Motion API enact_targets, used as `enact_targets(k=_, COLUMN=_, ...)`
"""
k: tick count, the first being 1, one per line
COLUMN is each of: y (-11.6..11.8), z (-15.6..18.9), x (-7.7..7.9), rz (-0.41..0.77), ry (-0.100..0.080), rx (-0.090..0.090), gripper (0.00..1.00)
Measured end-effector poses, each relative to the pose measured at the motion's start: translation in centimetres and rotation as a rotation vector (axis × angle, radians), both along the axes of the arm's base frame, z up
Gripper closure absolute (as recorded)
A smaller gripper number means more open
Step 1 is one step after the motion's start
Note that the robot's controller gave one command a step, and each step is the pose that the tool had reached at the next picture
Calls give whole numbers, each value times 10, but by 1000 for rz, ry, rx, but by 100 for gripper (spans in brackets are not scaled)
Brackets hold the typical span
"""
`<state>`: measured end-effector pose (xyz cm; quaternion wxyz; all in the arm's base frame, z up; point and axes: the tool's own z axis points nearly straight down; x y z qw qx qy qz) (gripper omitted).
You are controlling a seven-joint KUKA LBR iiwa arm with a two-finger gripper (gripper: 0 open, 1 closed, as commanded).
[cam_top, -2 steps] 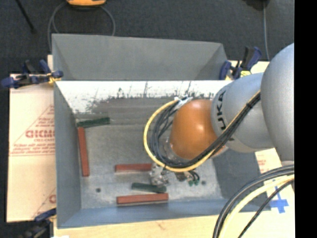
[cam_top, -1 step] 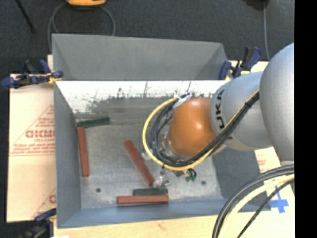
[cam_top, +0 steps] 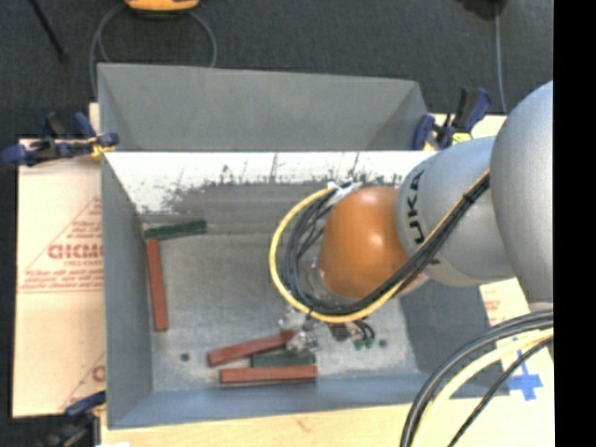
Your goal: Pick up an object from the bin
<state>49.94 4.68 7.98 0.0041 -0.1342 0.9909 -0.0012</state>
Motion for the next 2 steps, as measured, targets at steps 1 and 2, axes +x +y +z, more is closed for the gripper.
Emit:
enact_targets(k=1, y=0, z=0, x=0, rz=0, ry=0, rx=0, gripper=100)
enact_targets(k=2, y=-1, z=128, x=14, rz=2, ry=5, rx=1, gripper=100)
